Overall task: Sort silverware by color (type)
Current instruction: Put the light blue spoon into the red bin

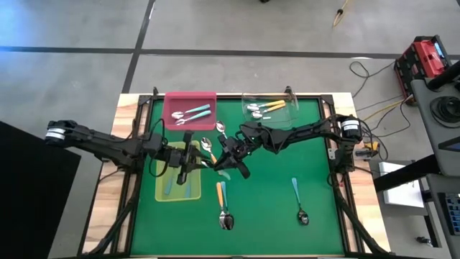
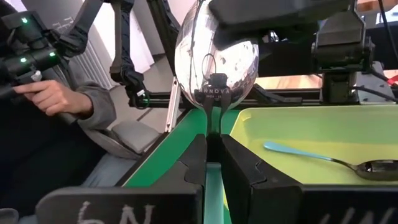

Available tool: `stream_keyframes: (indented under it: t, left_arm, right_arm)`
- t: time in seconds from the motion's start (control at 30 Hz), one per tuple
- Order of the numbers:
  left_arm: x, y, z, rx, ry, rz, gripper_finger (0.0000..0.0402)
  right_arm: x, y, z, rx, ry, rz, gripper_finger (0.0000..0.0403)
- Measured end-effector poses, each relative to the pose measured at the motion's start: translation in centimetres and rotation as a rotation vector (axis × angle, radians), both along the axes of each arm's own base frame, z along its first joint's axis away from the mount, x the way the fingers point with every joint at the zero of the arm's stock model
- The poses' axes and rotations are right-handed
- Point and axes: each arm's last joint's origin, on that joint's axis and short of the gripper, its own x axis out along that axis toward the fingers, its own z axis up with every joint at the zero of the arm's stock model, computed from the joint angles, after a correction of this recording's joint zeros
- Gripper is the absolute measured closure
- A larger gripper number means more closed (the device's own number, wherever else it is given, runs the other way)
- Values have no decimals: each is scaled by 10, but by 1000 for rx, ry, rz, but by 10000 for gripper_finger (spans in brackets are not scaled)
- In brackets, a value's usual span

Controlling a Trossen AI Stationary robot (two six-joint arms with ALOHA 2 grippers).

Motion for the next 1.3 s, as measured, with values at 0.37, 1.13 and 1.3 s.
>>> stream_keyframes:
  t: [0.37, 1.13, 1.3]
  left_arm:
    - [1, 0, 0, 7, -10, 0, 399]
    - [-28, 16, 19, 17, -29, 310, 401]
    - [-40, 29, 26, 10, -49, 414, 401]
  right_arm:
    - [0, 0, 0, 8, 4, -4, 377]
    - [-9, -56, 6, 137, 88, -167, 222]
    - [-20, -75, 21, 111, 70, -275, 221]
